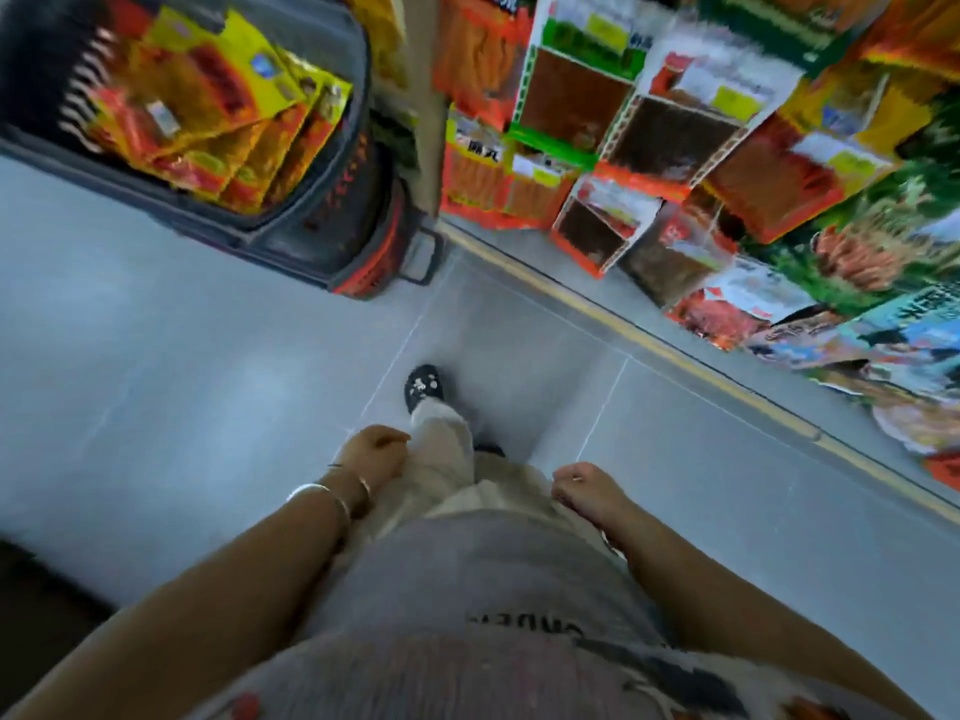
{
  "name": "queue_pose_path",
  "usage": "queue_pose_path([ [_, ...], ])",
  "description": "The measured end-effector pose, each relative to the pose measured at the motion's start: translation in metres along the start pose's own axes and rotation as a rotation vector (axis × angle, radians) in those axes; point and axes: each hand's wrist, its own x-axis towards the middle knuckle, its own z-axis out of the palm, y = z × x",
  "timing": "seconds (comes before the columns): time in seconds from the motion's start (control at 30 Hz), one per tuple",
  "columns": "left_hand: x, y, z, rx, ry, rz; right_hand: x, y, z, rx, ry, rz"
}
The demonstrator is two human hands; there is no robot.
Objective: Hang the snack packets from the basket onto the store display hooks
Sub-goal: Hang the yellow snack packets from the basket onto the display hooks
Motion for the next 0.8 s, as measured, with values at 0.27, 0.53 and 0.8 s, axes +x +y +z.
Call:
queue_pose_path([
  [0.27,0.017,-0.068,-0.082,-0.128,0.012,-0.148,0.042,-0.093,0.033,-0.115,-0.082,0.046],
  [0.53,0.052,-0.071,-0.237,-0.131,0.026,-0.106,0.061,-0.248,0.104,0.029,0.021,-0.089],
  [0.8,0.092,-0.014,-0.364,-0.327,0.154,0.12,0.05,-0.405,0.156,0.282,-0.011,-0.372],
])
